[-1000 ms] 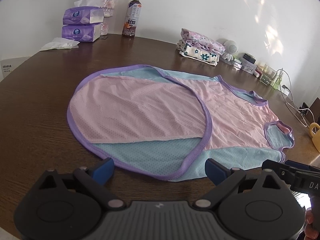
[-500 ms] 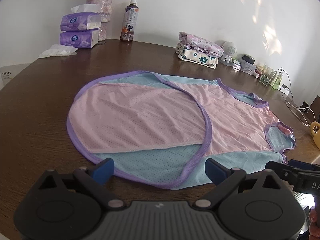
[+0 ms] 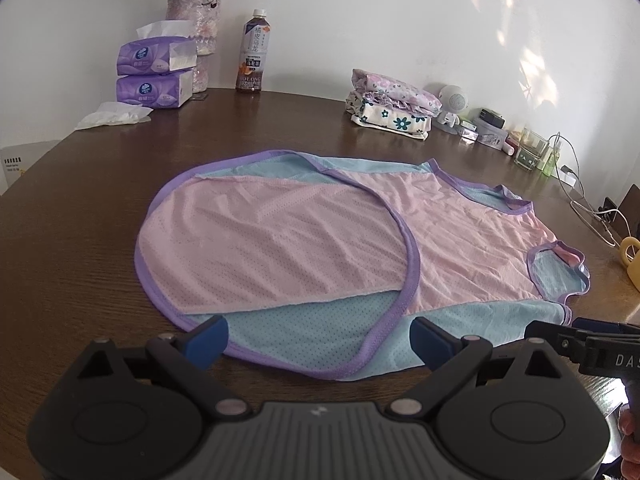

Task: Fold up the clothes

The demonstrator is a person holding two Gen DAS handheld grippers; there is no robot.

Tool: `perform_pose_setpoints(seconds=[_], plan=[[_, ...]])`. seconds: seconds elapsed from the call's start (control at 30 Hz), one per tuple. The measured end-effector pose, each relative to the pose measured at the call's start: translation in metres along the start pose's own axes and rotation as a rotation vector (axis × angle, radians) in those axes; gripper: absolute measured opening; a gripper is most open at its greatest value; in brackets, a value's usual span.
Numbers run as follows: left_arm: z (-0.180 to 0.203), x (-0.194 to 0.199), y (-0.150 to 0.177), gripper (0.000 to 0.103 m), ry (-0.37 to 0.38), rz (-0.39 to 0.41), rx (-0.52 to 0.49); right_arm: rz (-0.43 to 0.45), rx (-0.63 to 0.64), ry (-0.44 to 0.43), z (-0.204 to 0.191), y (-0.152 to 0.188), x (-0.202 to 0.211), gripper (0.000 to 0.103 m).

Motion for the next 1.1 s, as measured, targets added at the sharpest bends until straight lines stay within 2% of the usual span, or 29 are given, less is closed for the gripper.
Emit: perform_pose_setpoints(seconds=[0.67,0.83,1.1], plan=[[0.001,-0.004,0.004,0.097,0.011,-0.011,0.007,-0.011,-0.012,-0.024,-0.001,0.005,-0.004,0.103],[0.002,0.001,0.002,0.097,0.020,0.014,0.000,0.017,-0.009,-0.098,-0.008,0.003,0.005,0.103],[0.002,0.004,0.001,0.097,0.007,0.028,-0.010,0.062,0.011,-0.077,-0.009,0.003,0.011,0.103]])
Point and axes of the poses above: each gripper's, at about its wrist camera, not at the fingertips, and x roughly against the way its jaws point, z to its right, y to its underside, the point moved 7 cm from there along -x, roughly the way its jaws point, and after that the axes turned 7 degrees about -x, right-handed, at the moved point
